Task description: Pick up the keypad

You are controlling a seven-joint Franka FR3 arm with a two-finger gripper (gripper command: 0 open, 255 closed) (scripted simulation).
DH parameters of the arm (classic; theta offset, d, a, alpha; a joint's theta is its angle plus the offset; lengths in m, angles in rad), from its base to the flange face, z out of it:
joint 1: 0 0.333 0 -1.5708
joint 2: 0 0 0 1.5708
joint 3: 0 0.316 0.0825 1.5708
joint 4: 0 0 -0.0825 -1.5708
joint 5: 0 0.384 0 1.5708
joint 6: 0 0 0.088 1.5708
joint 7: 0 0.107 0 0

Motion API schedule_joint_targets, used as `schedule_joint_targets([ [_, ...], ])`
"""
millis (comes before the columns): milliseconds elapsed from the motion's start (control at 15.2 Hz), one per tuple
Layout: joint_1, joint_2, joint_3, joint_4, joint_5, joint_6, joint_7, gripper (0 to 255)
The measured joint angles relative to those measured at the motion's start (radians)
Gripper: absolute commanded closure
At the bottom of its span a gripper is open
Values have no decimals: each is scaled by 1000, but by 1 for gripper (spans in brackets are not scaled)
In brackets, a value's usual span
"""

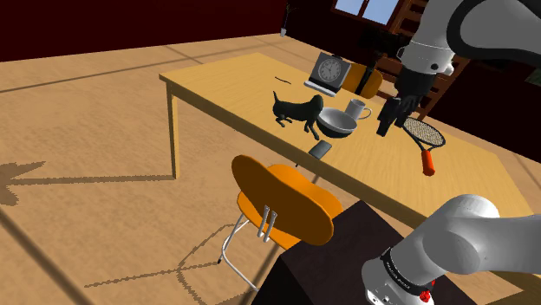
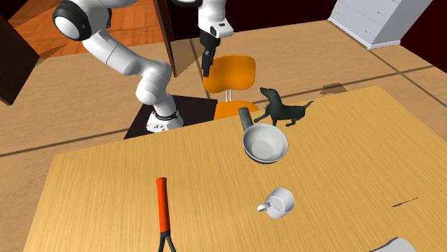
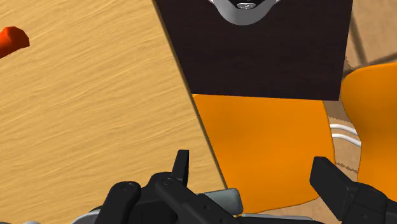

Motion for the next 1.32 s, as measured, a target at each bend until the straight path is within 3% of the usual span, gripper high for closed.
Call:
schedule_joint_targets([
  [198, -18, 26, 11, -15, 18, 41, 55, 0],
  [924, -172, 297, 83, -93, 132, 430, 524, 0],
  [1320, -249, 485, 100, -78, 166, 638, 765, 0],
])
